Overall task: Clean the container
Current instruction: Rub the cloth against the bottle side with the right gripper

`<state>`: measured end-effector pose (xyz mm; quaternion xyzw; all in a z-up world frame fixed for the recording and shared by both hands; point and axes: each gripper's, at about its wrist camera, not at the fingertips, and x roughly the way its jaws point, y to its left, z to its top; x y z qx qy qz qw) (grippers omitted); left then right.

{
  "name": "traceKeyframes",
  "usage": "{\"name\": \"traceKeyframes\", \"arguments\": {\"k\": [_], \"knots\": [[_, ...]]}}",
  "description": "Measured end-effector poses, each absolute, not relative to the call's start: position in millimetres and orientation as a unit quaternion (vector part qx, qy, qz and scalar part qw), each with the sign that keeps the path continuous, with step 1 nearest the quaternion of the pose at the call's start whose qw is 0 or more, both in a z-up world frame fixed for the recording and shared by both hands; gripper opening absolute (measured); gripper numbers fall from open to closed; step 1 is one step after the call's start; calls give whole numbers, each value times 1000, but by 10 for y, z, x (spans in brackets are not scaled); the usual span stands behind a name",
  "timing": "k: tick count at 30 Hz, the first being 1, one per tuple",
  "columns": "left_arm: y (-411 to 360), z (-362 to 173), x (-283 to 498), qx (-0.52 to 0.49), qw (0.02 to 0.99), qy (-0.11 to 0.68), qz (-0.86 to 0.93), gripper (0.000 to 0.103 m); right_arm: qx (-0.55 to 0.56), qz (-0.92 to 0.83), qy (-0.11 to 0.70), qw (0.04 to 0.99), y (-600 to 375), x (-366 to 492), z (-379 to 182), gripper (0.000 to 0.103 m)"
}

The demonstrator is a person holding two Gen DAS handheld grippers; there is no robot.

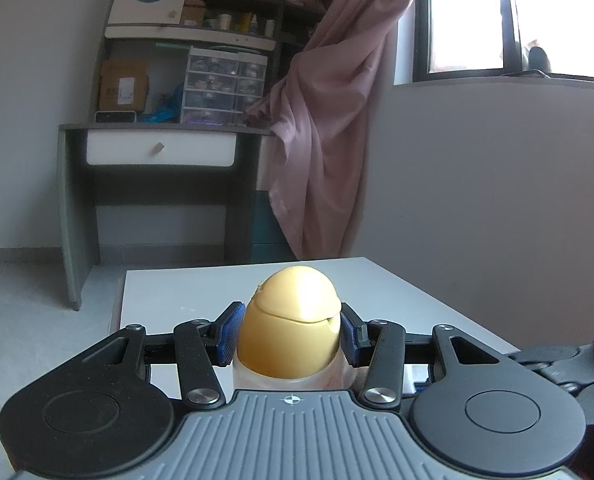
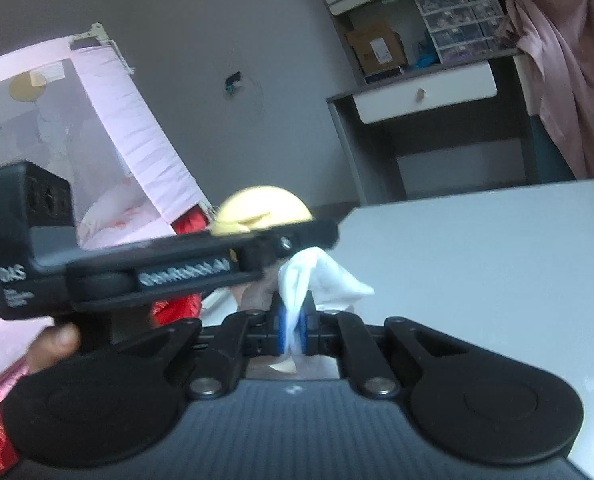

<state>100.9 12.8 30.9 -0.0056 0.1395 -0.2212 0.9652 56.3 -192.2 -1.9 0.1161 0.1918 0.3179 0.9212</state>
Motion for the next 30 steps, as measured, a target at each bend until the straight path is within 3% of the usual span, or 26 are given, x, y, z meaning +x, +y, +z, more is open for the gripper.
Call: {"name": "traceKeyframes", "arguments": {"k": [16, 30], "knots": [[145, 342, 1093, -3, 966, 140, -219, 49, 118, 307, 246, 912, -1895, 697, -339, 7], [121, 310, 1087, -3, 966, 139, -220, 49, 109, 312, 203, 922, -1940, 610, -43, 7]]}}
